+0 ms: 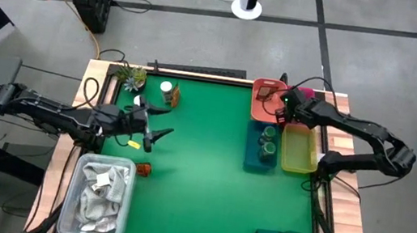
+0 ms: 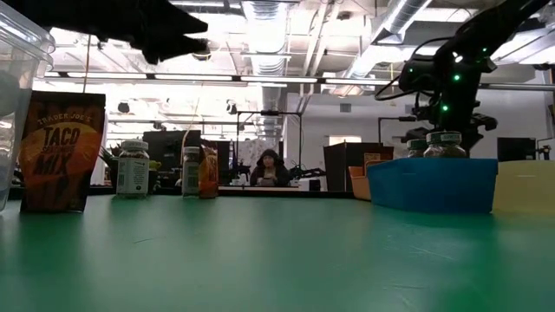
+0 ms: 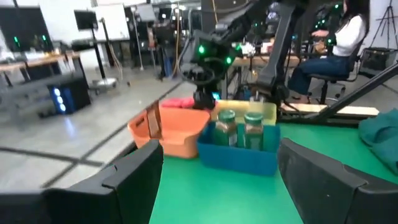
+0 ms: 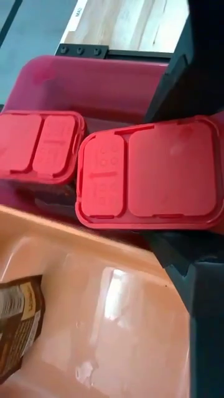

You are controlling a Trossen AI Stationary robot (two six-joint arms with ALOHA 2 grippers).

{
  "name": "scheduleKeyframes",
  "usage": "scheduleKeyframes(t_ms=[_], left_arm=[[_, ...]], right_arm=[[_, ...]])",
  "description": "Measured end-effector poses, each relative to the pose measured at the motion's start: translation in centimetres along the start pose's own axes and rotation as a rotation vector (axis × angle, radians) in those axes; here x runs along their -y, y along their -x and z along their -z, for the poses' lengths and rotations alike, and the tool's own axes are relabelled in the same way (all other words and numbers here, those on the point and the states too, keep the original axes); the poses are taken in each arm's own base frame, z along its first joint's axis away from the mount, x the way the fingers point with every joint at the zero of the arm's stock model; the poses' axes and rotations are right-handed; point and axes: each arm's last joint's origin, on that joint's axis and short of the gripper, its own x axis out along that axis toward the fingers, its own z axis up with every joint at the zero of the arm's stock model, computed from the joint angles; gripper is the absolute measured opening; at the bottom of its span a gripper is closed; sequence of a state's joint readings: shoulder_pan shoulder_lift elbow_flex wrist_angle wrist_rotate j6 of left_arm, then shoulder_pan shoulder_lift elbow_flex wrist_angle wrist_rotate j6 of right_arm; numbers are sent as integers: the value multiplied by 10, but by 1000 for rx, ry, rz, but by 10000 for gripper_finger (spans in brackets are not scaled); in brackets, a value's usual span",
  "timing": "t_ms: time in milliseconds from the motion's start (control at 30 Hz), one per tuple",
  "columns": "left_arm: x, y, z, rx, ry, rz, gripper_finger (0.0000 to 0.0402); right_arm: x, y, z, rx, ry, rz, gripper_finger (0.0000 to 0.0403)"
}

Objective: Sort spices by type
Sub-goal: Put the red seasoning bottle into the red bin

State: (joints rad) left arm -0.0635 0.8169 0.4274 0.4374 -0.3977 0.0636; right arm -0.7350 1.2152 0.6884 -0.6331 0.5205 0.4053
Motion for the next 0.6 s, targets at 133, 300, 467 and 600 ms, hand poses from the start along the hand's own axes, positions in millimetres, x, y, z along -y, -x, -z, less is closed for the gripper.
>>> scheduleKeyframes(t_ms=[133, 300, 467, 600], left_arm=[[-1, 0, -4, 37, -35, -12, 302], [-1, 0, -4, 38, -90, -43, 302], [-2, 0, -7, 67, -119, -53, 302], [-2, 0, -8, 71, -135, -53, 302]], right_arm=[[-4, 2, 1, 11, 17, -14, 271], [-7, 4, 2, 16, 27, -24, 271], [-8, 4, 2, 12, 23, -36, 271], [-8, 4, 3, 3, 19, -48, 271]])
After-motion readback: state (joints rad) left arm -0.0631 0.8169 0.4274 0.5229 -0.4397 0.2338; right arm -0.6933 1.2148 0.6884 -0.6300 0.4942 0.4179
